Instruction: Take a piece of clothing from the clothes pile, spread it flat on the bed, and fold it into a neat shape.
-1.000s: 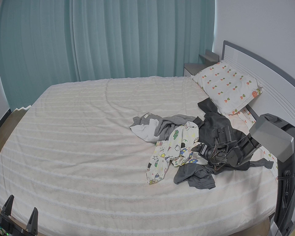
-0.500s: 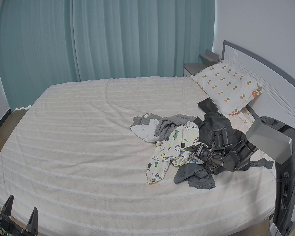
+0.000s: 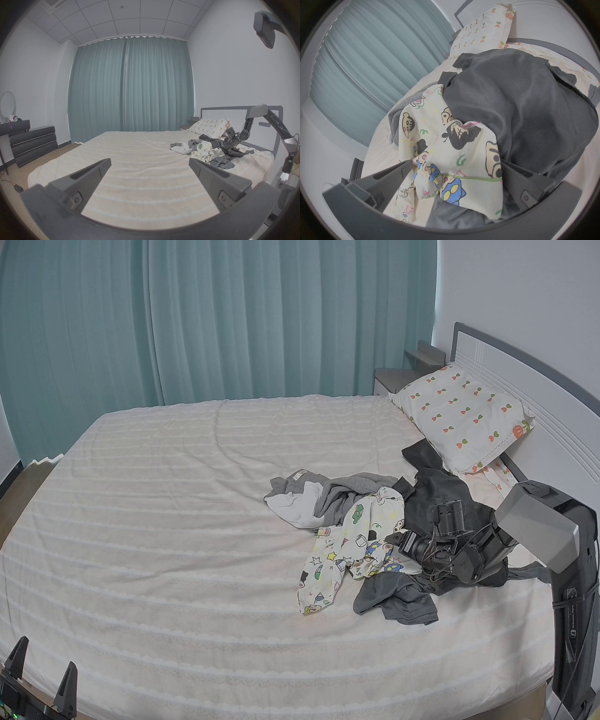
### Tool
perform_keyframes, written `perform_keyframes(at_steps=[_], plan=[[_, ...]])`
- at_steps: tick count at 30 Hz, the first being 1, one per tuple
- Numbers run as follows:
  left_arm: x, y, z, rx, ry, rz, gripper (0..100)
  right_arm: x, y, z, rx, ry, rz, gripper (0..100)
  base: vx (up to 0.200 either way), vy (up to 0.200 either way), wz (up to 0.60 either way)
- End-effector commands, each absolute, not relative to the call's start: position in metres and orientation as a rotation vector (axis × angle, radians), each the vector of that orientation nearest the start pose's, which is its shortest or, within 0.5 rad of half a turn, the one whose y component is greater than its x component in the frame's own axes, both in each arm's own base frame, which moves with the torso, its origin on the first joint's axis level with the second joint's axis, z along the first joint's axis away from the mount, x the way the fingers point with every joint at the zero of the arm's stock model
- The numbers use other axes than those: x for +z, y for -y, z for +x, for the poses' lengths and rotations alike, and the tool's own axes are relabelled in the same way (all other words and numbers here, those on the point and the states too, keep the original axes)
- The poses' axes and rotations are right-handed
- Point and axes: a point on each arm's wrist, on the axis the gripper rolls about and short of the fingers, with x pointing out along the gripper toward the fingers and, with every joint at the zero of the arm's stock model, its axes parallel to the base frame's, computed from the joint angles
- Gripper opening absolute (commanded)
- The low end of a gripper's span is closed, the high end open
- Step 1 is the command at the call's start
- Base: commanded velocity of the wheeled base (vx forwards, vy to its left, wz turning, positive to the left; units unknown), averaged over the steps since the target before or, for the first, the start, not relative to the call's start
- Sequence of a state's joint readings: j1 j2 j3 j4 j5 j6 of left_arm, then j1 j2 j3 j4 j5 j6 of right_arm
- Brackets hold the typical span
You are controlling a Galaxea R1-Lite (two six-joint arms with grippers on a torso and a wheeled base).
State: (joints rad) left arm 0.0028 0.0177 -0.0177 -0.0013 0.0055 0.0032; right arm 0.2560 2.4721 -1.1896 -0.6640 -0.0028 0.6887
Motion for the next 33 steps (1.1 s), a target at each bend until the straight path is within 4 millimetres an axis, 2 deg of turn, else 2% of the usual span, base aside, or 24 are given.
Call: perform_keyframes(at_steps=[1, 6, 13, 17, 21, 29, 30, 33], plan=[[0.076, 0.000, -0.022, 0.009, -0.006, 0.003, 100, -0.026, -0.116, 0.431, 0.031, -0.670, 0.583, 0, 0.000, 0.000, 0.00], [0.076, 0.000, -0.022, 0.009, -0.006, 0.003, 100, -0.024, -0.117, 0.432, 0.034, -0.661, 0.588, 0, 0.000, 0.000, 0.00], [0.076, 0.000, -0.022, 0.009, -0.006, 0.003, 100, -0.009, -0.112, 0.420, 0.032, -0.657, 0.602, 0, 0.000, 0.000, 0.00], [0.076, 0.000, -0.022, 0.009, -0.006, 0.003, 100, 0.006, -0.109, 0.405, 0.070, -0.647, 0.615, 0, 0.000, 0.000, 0.00], [0.076, 0.000, -0.022, 0.009, -0.006, 0.003, 100, 0.026, -0.108, 0.380, 0.181, -0.606, 0.643, 0, 0.000, 0.000, 0.00], [0.076, 0.000, -0.022, 0.009, -0.006, 0.003, 100, 0.038, -0.104, 0.351, 0.300, -0.495, 0.664, 0, 0.000, 0.000, 0.00], [0.076, 0.000, -0.022, 0.009, -0.006, 0.003, 100, 0.042, -0.104, 0.341, 0.351, -0.478, 0.670, 0, 0.000, 0.000, 0.00], [0.076, 0.000, -0.022, 0.009, -0.005, 0.005, 100, 0.047, -0.104, 0.329, 0.404, -0.451, 0.674, 0, 0.000, 0.000, 0.00]])
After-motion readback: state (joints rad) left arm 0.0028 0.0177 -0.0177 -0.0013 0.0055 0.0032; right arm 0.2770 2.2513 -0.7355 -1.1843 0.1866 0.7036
